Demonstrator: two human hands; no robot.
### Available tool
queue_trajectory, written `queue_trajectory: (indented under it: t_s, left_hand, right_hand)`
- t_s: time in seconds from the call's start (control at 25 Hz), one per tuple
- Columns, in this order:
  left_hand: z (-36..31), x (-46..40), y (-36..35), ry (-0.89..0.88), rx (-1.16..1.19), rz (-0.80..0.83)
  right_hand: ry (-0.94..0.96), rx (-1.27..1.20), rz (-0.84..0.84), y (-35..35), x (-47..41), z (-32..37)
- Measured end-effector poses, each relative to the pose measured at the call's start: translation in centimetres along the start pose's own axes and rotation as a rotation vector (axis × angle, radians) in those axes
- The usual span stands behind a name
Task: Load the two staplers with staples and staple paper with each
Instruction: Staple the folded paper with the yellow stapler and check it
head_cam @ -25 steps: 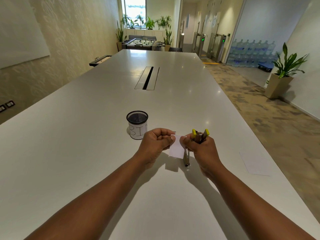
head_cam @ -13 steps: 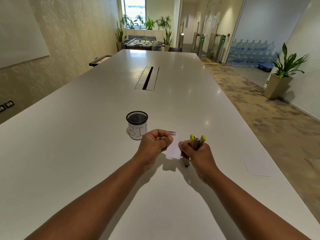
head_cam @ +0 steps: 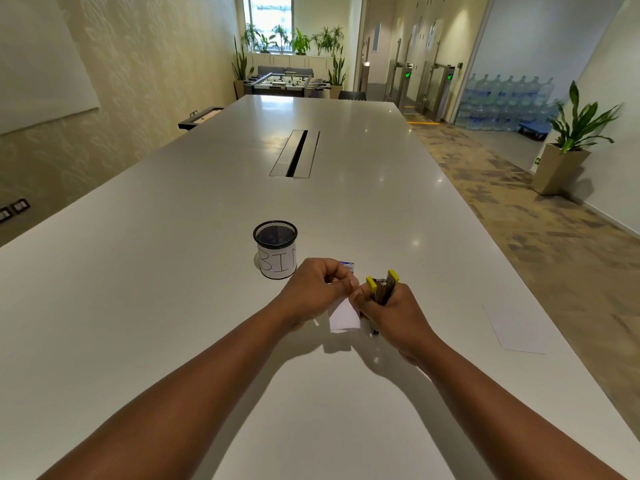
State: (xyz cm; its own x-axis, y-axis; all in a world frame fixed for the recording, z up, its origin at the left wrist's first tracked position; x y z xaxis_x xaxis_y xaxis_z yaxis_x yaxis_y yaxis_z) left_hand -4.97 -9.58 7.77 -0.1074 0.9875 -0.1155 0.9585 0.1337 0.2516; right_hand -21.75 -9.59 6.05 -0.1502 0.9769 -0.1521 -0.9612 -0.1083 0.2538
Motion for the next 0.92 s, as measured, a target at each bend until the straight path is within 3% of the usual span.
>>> queue_trajectory:
  t_s: [0.32, 0.56, 0.8, 0.92]
  left_hand:
    - [0.4, -0.5, -0.8, 0.131, 0.115, -0.082]
    - [0.9, -0.6, -0.7, 0.148, 0.114, -0.154]
    - [0.3, -0.7, 0.2, 0.238, 0.2, -0.238]
    - [0.3, -0.9, 1.3, 0.299, 0.289, -0.256]
  right_hand:
    - [0.01, 0.066, -0.02, 0.5, -0.4, -0.2]
    - [-0.049, 0.006, 0.065, 0.9, 0.0, -0.3]
    - [-0.025, 0.067, -0.022, 1.5, -0.3, 0.2]
    - [-0.053, -0.022, -0.084, 1.7, -0.1, -0.5]
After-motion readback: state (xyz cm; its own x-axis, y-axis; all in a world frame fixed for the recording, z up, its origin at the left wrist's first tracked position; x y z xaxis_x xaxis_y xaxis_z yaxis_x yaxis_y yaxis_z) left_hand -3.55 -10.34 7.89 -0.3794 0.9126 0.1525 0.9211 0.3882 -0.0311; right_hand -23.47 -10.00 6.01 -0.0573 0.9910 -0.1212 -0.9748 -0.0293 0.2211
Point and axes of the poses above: each hand's wrist, its own x-axis away from the middle knuckle, its own y-axis out of the back of the hand, z = x × y, the point moved 2 cm from there along -x, towards the middle knuckle, and after that the axes turned 9 degrees about -z, right-handed, at the moved point
